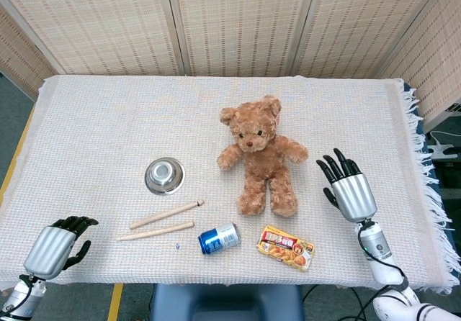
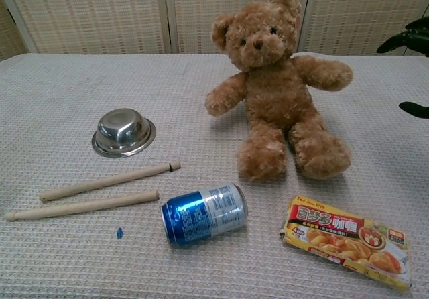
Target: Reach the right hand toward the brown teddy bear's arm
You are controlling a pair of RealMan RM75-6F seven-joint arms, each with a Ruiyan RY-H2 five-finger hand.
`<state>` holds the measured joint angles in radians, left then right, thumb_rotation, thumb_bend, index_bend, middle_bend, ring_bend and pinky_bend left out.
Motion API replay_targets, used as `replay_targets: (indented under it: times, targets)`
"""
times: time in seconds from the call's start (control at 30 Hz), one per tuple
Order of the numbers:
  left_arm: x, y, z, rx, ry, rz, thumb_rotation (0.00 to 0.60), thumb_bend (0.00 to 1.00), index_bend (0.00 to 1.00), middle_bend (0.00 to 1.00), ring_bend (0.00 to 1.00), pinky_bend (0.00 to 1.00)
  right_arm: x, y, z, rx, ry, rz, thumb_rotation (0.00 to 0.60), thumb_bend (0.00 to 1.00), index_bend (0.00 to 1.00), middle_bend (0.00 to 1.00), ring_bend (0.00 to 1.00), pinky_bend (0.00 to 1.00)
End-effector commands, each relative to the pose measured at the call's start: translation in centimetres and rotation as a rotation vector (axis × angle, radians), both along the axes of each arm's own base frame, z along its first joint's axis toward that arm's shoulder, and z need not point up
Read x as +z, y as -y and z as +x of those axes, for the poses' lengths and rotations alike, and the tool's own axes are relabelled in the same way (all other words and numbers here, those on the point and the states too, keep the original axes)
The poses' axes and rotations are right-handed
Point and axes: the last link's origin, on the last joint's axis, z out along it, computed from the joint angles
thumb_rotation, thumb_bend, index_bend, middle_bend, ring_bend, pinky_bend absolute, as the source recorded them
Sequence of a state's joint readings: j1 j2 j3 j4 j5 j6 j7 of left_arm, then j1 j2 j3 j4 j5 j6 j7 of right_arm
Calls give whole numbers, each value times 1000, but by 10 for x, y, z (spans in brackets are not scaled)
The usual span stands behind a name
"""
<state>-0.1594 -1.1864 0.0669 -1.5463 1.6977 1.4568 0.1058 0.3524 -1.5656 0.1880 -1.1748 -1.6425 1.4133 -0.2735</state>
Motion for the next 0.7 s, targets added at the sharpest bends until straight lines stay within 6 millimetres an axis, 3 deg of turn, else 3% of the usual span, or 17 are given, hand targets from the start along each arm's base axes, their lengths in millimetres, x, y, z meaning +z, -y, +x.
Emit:
replay_targets:
  times: [0.03,0.4,0.7]
  targets:
    - [0,0,0,-1,2,1,600,438,321,352,338,494,-14,16,3,-14,-30,3,600,142,224,210,92,326]
    - [0,1,1,-8,3,-4,600,438,322,352,344,494,-48,29,15,31,-75,19,600,142,224,210,93,350]
    - [1,1,1,-11,6,-6,600,438,321,352,345,494,-62,45,23,47,-103,-36,600,142,238,265,152,398]
